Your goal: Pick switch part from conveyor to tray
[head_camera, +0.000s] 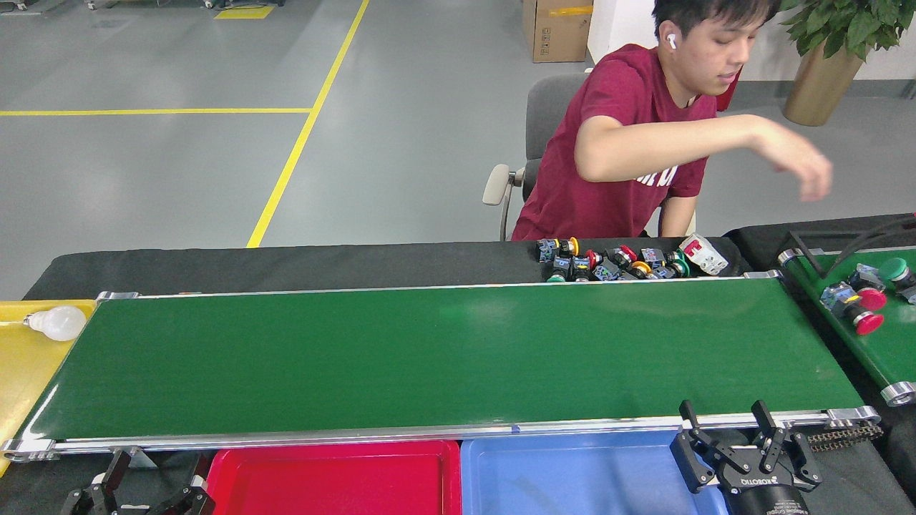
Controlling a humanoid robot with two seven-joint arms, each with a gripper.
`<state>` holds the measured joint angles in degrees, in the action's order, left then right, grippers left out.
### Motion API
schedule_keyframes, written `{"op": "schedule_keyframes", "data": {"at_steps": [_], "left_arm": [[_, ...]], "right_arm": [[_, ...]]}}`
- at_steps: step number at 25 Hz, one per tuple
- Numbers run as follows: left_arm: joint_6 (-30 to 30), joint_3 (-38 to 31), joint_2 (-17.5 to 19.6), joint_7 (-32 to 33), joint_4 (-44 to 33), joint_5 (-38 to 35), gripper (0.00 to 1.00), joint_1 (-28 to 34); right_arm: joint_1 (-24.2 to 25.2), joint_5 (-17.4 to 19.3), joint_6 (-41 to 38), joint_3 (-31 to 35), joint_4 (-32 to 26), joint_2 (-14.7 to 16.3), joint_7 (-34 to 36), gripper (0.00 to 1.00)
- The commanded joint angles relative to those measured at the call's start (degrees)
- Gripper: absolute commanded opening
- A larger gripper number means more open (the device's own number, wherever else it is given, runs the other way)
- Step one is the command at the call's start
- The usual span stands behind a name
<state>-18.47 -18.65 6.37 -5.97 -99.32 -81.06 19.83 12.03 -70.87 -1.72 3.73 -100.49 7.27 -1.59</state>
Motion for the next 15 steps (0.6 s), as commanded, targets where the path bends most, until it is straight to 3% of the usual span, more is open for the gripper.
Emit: {"op": "schedule_keyframes", "data": {"at_steps": [1, 10, 15], "left_arm": [[0.28, -0.25, 0.14, -0.27, -0.18, -0.06, 1.00, -0.14], [-0.08, 0.19, 0.84, -0.18, 1.23, 0.03, 1.00, -0.76], [-0.08, 0.45, 1.19, 0.00, 1.23, -0.23, 1.00, -0.67]], "right_arm": [[-0.61, -0.06, 0.05, 0.13, -0.85, 0.20, 0.45, 0.99], [-0.96, -0.06, 1.02, 0.57, 0.03, 0.29, -0.43, 0.99], [-6.05, 0.12, 4.01, 2.77, 7.85, 1.08, -2.72, 0.99]]}}
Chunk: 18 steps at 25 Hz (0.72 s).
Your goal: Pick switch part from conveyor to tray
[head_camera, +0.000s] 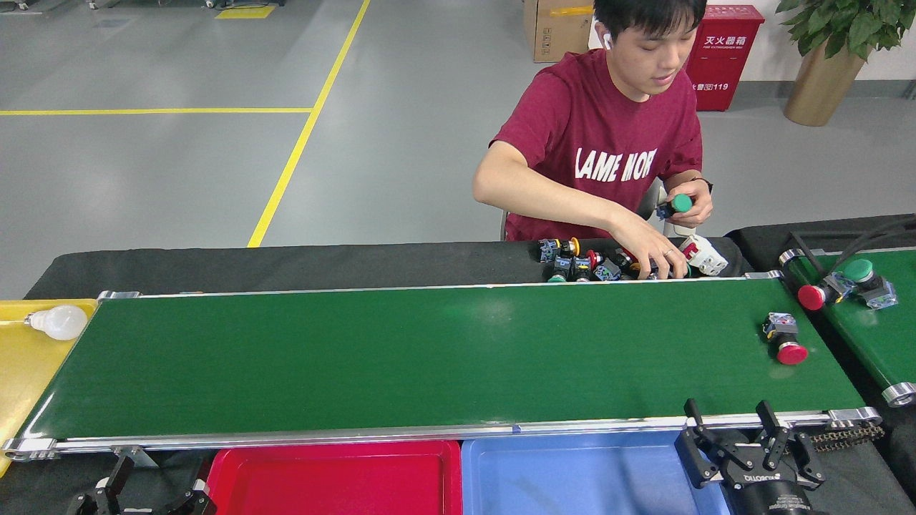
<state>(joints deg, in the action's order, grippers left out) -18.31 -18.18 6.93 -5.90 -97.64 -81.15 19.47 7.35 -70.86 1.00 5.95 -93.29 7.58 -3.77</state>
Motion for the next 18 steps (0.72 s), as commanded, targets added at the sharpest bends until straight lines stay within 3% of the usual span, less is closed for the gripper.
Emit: {"op": "schedule_keyframes", "data": {"at_steps": [1, 6, 16, 18], "left_arm": [[-0.24, -0.02, 0.63, -0.08, -0.54, -0.14, 1.00, -0.31], [-0.24, -0.02, 0.54, -0.16, -0.54, -0.06, 1.00, -0.31], [-0.24, 0.69, 0.63, -0.16, -0.62, -0.23, 1.00, -0.40], [-0.24, 0.69, 0.72, -0.16, -0.54, -0.23, 1.00, -0.49]], "right_arm": [[-3.57, 0.19, 2.16, 0.55, 3.29, 1.65, -0.54, 0.99], [-12.97, 0.19, 3.66, 0.55, 14.80, 3.23, -0.45, 0.99], [-25.19, 0.02, 3.75, -2.26, 29.74, 3.05, -0.45, 0.98], [-26.86, -0.07, 3.66, -3.67, 31.77, 2.97, -0.62, 0.92]]}}
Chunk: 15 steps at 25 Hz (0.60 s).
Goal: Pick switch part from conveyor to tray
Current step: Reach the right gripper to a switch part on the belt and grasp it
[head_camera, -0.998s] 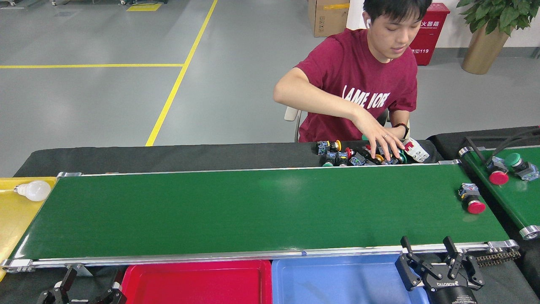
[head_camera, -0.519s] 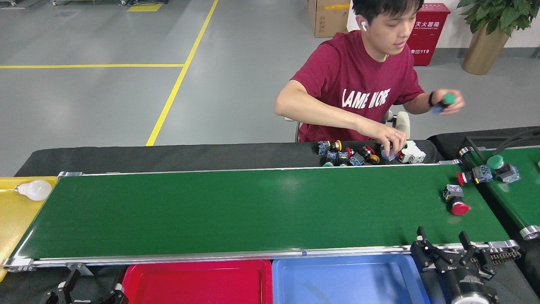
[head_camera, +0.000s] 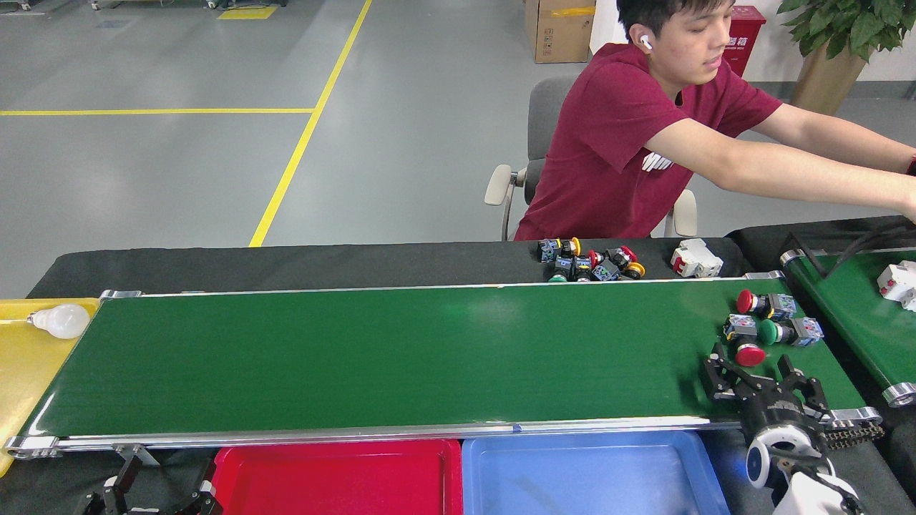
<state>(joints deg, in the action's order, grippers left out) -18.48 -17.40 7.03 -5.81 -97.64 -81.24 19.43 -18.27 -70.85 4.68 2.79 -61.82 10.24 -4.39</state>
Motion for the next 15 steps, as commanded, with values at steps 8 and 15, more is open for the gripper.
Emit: {"op": "schedule_keyframes", "data": {"at_steps": [8, 15], "left_arm": [[-0.06, -0.09, 0.61, -0.17, -0.54, -0.15, 1.00, -0.44], [-0.06, -0.18, 0.70, -0.17, -0.54, -0.15, 1.00, -0.53]], "right_arm": [[-0.81, 0.28, -0.90, -9.38, 0.56, 0.92, -0.88, 0.27], [-0.19, 0.28, -5.29, -8.85, -1.72, 1.01, -0.44, 0.03]]}}
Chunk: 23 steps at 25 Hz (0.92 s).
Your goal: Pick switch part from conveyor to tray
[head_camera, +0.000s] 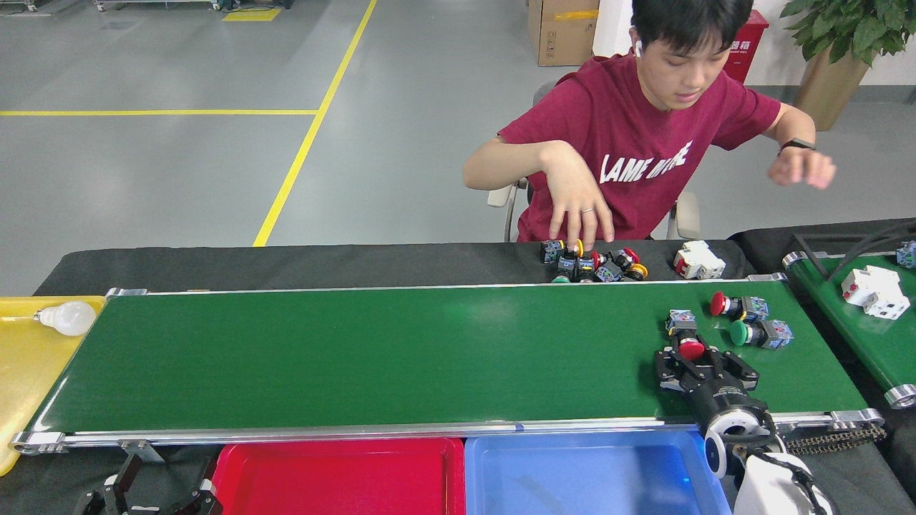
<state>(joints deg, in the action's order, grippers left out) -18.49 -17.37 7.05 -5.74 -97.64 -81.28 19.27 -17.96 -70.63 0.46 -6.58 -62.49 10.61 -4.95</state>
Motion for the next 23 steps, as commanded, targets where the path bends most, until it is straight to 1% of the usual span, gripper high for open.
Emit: {"op": "schedule_keyframes", "data": {"at_steps": [1, 2, 3, 5, 6, 7, 9, 10, 12, 14, 16, 18, 20, 22, 23], "left_arm": [[-0.05, -0.21, 0.69, -0.32, -0.54, -0.11, 1.00, -0.28], [-0.05, -0.21, 0.69, -0.32, -0.54, -0.11, 1.00, -0.19], [-0.05, -0.30, 0.69, -0.32, -0.54, -0.02, 1.00, -0.11], [-0.05, -0.30, 0.69, -0.32, -0.54, -0.11, 1.00, -0.11], [-0.05, -0.30, 0.69, -0.32, -0.54, -0.02, 1.00, -0.19], [-0.05, -0.30, 0.69, -0.32, -0.54, -0.02, 1.00, -0.19], [-0.05, -0.21, 0.69, -0.32, -0.54, 0.07, 1.00, -0.19], [-0.05, -0.21, 0.69, -0.32, -0.54, 0.07, 1.00, -0.19], [-0.05, -0.21, 0.69, -0.32, -0.54, 0.07, 1.00, -0.19], [-0.05, -0.21, 0.69, -0.32, -0.54, 0.07, 1.00, -0.11], [-0.05, -0.21, 0.60, -0.32, -0.54, 0.07, 1.00, -0.28], [-0.05, -0.21, 0.60, -0.32, -0.63, 0.07, 1.00, -0.46], [-0.05, -0.21, 0.60, -0.32, -0.63, 0.07, 1.00, -0.46], [-0.05, -0.21, 0.60, -0.32, -0.89, 0.07, 1.00, -0.46], [-0.05, -0.21, 0.60, -0.32, -0.89, 0.07, 1.00, -0.46]], "right_arm": [[-0.15, 0.14, -1.25, 0.52, -1.67, 0.64, 0.11, 0.03], [0.38, 0.14, -1.34, 0.52, -3.34, 0.73, 0.11, 0.03], [1.61, 0.23, -1.69, 0.60, -6.68, 1.17, 0.02, 0.03], [5.30, 1.72, -2.83, 0.43, -16.42, 2.05, -0.42, 0.04], [6.97, 2.34, -3.28, 0.25, -20.39, 2.05, -0.59, 0.04], [9.79, 2.61, -4.68, -0.36, -26.81, 2.05, -0.94, 0.05], [13.04, 2.61, -8.37, -2.03, -33.84, 1.78, -2.26, 0.06], [13.92, 2.52, -9.87, -3.61, -35.68, 1.34, -2.96, 0.06], [14.00, 1.99, -11.27, -8.98, -36.65, -0.33, -3.40, 0.07], [13.92, 1.46, -11.54, -13.89, -36.65, -0.94, -3.58, 0.09], [13.74, 1.29, -11.36, -18.73, -36.04, -1.56, -4.55, 0.13], [13.74, 1.20, -11.45, -23.74, -34.54, -3.05, -6.04, 0.15], [13.83, 0.59, -11.19, -27.52, -34.10, -4.10, -6.39, 0.16], [14.18, -0.56, -11.01, -29.81, -33.75, -4.54, -6.39, 0.17], [14.71, -1.26, -11.01, -30.60, -33.49, -4.54, -6.48, 0.20]]}}
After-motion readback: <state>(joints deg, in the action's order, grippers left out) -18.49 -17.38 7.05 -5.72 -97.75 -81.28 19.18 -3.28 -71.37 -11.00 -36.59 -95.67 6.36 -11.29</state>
